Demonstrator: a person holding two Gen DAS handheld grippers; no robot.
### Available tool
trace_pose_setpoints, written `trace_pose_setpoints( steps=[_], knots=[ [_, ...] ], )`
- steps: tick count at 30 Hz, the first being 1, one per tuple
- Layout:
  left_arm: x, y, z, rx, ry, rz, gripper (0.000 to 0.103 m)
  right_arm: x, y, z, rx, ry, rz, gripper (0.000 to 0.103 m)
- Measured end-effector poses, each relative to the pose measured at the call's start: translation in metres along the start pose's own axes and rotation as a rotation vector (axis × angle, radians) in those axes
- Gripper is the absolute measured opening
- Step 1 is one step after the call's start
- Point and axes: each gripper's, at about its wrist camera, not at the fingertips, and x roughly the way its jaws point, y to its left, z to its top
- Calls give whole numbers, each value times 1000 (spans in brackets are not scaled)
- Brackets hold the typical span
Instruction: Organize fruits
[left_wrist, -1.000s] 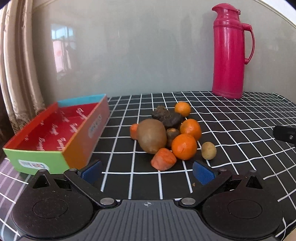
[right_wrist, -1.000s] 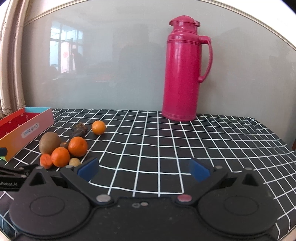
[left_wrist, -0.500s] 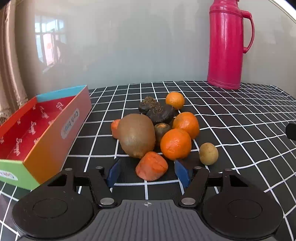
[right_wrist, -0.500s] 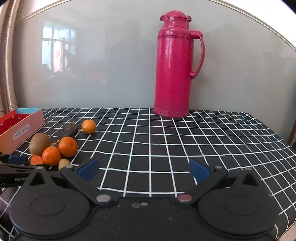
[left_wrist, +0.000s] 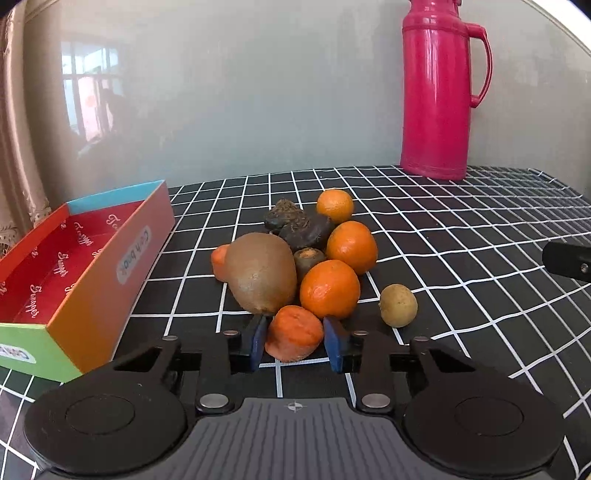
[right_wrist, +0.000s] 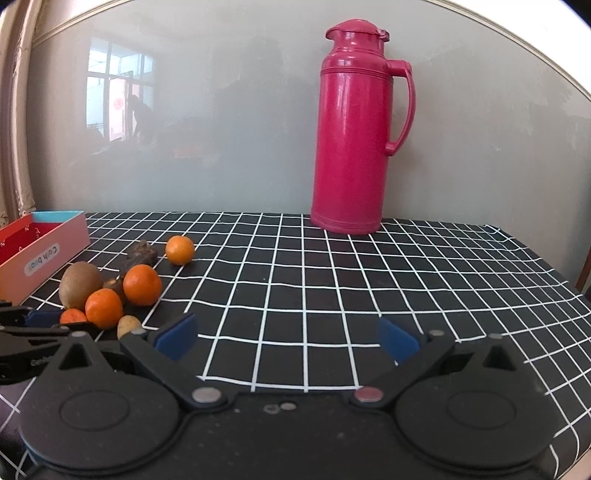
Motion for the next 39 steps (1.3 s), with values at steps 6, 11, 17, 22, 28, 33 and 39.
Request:
trace_pose_setpoints(
  steps=[6,11,17,22,28,33,39],
  knots=[
    [-19,13,1,-22,-40,7,33,1,0,1,14,5,1,103],
    [-35,27,3,-36,-80,25,33,14,14,4,6,17,10,103],
    [-54,51,12,-43,-170,111,33,16,34,3,-11,23,26,103],
    [-54,71,11,-58,-150,107,33,14,46,0,-65,17,21,103],
    [-55,37,-6,68,-128,-34,44,15,40,1,-54,20,6,103],
    [-47,14,-8,77,-76,-142,60,14,29,2,-24,17,-16,103],
    [-43,-8,-18,140,-20,-151,60,11,16,1,0,15,-26,103]
  ],
)
